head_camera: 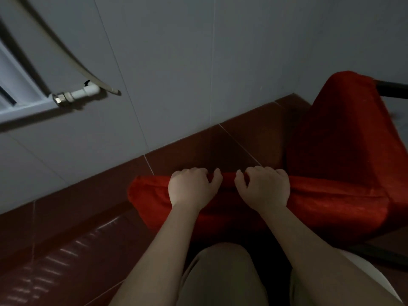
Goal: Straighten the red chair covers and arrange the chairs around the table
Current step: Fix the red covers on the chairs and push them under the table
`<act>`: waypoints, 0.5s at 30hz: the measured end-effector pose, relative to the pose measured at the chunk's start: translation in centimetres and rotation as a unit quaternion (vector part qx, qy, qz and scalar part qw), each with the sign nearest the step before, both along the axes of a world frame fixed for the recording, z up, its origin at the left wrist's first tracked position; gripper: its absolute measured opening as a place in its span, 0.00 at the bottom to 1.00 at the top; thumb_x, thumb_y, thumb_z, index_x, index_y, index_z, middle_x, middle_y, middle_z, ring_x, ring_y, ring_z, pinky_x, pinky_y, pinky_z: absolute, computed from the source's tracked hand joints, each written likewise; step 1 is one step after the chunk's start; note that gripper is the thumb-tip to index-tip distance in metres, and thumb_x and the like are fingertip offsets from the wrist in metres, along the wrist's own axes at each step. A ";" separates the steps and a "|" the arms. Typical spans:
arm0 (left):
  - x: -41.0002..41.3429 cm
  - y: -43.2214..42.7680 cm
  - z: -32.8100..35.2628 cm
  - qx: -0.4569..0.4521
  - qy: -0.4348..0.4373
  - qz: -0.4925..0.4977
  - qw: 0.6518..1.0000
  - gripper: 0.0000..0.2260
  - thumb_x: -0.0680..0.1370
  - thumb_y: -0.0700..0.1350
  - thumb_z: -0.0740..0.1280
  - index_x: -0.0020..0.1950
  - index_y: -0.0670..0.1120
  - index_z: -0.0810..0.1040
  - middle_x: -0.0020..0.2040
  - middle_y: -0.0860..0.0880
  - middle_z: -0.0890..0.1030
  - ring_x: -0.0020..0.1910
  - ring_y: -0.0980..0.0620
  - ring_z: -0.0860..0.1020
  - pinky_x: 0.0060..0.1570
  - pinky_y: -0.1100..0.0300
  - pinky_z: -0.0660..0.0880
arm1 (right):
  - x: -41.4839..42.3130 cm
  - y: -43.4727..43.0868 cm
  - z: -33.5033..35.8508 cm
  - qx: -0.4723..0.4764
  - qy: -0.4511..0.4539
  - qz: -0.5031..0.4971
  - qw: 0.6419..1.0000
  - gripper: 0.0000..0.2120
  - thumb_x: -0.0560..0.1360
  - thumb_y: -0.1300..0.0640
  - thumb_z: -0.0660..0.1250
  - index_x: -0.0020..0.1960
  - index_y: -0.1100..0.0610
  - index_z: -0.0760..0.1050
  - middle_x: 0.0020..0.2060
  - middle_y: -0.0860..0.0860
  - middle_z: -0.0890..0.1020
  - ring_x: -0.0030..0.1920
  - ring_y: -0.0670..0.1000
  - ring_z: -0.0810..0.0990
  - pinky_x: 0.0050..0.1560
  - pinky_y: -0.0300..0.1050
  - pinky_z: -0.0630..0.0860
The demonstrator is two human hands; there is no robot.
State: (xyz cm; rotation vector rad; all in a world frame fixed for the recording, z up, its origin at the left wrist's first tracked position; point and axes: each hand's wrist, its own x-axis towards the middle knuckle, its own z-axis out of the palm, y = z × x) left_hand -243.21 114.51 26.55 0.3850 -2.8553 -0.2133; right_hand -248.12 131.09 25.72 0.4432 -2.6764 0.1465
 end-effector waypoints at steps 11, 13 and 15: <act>4.2 2.6 -0.1 0.031 0.006 0.011 0.999 0.27 0.79 0.64 0.48 0.24 0.51 0.65 0.20 0.55 0.65 0.19 0.59 0.63 0.26 0.60 0.57 | 2.8 2.5 0.4 0.041 -0.022 0.022 0.999 0.24 0.78 0.41 0.50 0.32 0.51 0.74 0.26 0.43 0.67 0.28 0.46 0.66 0.40 0.45 0.64; 4.2 2.5 0.1 0.027 0.011 0.007 1.000 0.27 0.79 0.63 0.49 0.24 0.51 0.64 0.20 0.55 0.64 0.19 0.59 0.62 0.26 0.61 0.55 | 2.8 2.4 0.4 0.050 -0.036 0.017 0.998 0.25 0.79 0.41 0.49 0.33 0.50 0.75 0.26 0.43 0.69 0.29 0.46 0.68 0.41 0.45 0.65; 4.3 2.3 0.2 0.027 0.018 -0.009 0.999 0.26 0.80 0.62 0.50 0.25 0.52 0.63 0.21 0.56 0.63 0.20 0.60 0.61 0.26 0.60 0.55 | 2.8 2.4 0.5 0.048 -0.047 0.014 0.998 0.26 0.78 0.39 0.46 0.34 0.49 0.76 0.27 0.43 0.71 0.30 0.46 0.69 0.42 0.45 0.65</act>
